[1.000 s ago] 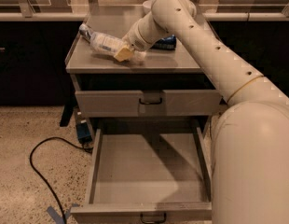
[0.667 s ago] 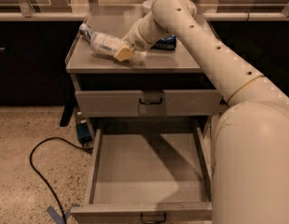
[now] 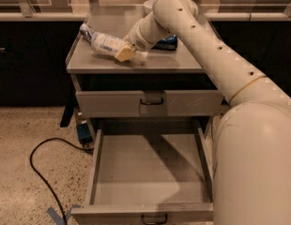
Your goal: Pick blue plastic bottle from middle drawer and place on counter
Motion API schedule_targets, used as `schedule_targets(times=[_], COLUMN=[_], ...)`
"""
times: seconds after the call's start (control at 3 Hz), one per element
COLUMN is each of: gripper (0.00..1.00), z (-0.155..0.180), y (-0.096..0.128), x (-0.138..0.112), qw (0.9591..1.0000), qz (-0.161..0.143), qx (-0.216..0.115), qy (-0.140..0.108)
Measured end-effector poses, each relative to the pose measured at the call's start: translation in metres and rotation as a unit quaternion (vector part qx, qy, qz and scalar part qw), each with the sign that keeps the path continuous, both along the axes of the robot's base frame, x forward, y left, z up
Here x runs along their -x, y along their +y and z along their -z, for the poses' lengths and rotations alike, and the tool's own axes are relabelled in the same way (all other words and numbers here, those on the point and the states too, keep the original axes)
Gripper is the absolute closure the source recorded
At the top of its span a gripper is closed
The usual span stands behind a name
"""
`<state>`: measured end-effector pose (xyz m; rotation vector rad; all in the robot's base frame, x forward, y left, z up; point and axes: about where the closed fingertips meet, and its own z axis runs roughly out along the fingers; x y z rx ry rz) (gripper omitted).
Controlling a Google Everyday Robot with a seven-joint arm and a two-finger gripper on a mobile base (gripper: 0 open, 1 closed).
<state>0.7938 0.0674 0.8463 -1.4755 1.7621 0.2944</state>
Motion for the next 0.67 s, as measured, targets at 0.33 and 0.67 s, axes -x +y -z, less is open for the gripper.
schedule_targets(times=[0.33,0.67], gripper=[0.12,0.0], z=[0.0,0.0002], y=[0.0,0.0002], x=[0.0,0.0], qw=[1.0,1.0], qz=[0.0,0.0], qx=[0.0,0.0], qy=[0.0,0.0])
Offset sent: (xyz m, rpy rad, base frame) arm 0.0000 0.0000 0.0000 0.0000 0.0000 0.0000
